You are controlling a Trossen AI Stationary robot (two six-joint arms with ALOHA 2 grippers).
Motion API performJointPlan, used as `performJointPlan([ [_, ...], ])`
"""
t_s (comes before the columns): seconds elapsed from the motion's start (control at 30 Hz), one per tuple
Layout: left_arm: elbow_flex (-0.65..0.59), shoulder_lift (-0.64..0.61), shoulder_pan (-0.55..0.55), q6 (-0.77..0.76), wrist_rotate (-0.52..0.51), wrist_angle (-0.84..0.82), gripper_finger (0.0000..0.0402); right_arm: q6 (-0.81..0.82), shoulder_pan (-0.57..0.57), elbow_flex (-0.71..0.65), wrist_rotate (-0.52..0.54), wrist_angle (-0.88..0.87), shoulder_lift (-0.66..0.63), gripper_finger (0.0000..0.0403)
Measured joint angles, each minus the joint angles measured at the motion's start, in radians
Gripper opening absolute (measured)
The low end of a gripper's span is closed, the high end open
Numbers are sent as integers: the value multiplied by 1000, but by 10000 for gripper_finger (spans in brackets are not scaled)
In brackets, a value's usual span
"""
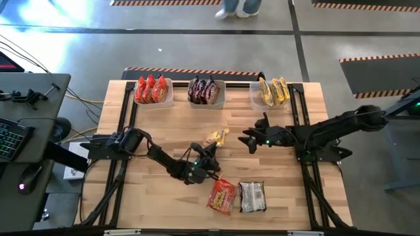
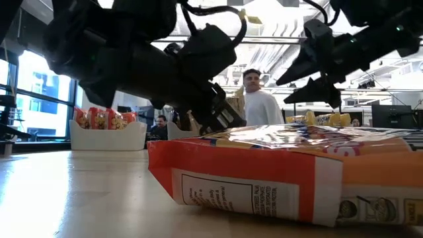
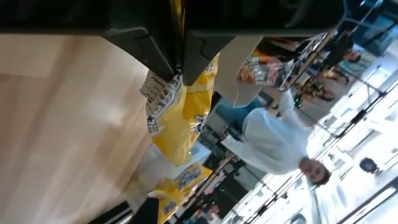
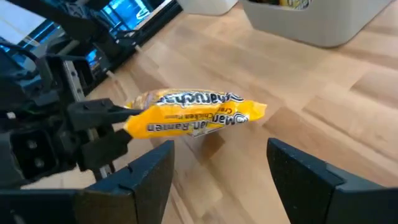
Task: Sort Maruchan noodles
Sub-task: Put the yellow noodle pack into the transparent bin
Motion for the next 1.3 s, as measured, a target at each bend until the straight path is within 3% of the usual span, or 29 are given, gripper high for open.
performJointPlan([
  [0.23, 0, 0, -26, -116, 100, -16, 1, -26, 43, -16, 36, -14, 0, 243],
  [0.57, 0, 0, -22, -474, 376, -191, 0, -8, 46, -16, 18, -26, 0, 243],
  [0.63, 0, 0, -21, -502, 393, -213, 0, 58, 46, -16, 18, -41, 0, 243],
  [0.77, 0, 0, -21, -534, 424, -242, 0, 340, 46, -16, -36, -110, 12, 243],
  [0.9, 0, 0, -22, -565, 438, -240, 0, 496, 55, -15, -50, -92, 96, 250],
  [1.1, 0, 0, -22, -576, 393, -202, 0, 643, 43, -15, -95, 91, 301, 260],
  [1.3, 0, 0, -22, -584, 319, -140, 0, 684, 39, -15, -118, 498, 482, 261],
])
